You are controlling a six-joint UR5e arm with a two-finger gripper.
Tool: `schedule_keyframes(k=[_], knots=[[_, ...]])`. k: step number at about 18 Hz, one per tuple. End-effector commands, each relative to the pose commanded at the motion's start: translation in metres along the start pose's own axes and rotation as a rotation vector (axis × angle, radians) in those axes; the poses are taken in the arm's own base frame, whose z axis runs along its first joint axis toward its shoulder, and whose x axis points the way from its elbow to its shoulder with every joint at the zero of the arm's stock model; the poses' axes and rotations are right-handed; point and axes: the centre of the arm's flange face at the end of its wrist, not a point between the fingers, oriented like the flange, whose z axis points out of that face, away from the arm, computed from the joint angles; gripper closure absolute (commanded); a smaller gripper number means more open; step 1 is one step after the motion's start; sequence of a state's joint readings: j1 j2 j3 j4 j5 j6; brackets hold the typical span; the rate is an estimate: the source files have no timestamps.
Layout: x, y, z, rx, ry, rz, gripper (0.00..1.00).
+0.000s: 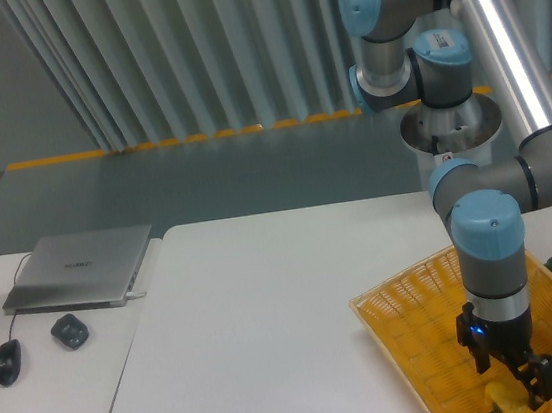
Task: Place the yellow pepper on the table
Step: 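Close the gripper on the yellow pepper, then lift the yellow pepper up out of the basket and carry it away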
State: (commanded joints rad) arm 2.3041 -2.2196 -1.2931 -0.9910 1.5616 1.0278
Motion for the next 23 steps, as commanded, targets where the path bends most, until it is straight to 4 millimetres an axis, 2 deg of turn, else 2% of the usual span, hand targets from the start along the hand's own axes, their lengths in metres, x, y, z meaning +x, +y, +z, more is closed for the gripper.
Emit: schedule_keyframes(k=[10,11,14,15,16,19,20,21,23], knots=[[0.005,-0.004,0.021,-0.012,0.003,0.015,0.01],[0.005,-0.004,0.02,-0.008,0.002,0.018,0.07],[0.005,-0.003,0.014,-0.005,-0.003,0.02,0.4],[0.005,-0.003,0.009,-0.002,-0.008,0.018,0.54],[0.005,-0.003,0.0,0.003,-0.017,0.02,0.57],[0.005,0.003,-0.035,0.026,-0.047,0.014,0.57],[0.007,0.006,-0.055,0.035,-0.061,0.012,0.57],[0.01,0.01,-0.066,0.04,-0.062,0.009,0.57],[0.007,0.032,-0.089,0.036,-0.065,-0.004,0.57]])
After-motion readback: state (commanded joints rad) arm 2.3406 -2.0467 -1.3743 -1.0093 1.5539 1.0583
